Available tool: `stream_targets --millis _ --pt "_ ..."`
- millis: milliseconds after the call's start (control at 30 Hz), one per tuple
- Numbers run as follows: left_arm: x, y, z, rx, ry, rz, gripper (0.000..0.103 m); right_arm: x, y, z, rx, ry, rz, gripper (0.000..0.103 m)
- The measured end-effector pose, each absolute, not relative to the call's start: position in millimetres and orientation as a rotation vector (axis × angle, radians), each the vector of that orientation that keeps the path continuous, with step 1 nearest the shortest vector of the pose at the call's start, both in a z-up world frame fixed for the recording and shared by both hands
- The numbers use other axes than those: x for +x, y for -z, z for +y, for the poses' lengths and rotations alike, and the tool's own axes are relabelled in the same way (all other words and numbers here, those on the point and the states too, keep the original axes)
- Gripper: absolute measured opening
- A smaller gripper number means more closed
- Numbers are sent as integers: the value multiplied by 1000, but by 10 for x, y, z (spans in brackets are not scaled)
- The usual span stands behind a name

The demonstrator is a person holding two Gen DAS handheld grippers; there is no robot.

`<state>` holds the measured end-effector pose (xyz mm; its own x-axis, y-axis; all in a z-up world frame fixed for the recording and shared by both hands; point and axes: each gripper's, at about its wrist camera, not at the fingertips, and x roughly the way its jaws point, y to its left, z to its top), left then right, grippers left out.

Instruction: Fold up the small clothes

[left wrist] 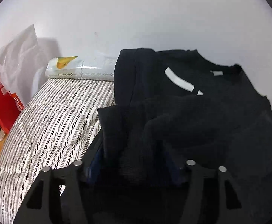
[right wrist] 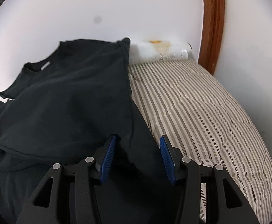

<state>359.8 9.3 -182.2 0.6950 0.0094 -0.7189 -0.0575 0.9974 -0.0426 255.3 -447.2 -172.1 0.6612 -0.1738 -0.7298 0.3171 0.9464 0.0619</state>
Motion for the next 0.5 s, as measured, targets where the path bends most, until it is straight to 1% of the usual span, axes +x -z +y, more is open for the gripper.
stream_targets --millis 200,500 --pt "3613 1860 126 -69 -37 814 72 2559 1721 -4486 193 309 812 47" --pt "3585 1859 140 -88 -35 815 72 2453 1603 -4425 192 252 736 47"
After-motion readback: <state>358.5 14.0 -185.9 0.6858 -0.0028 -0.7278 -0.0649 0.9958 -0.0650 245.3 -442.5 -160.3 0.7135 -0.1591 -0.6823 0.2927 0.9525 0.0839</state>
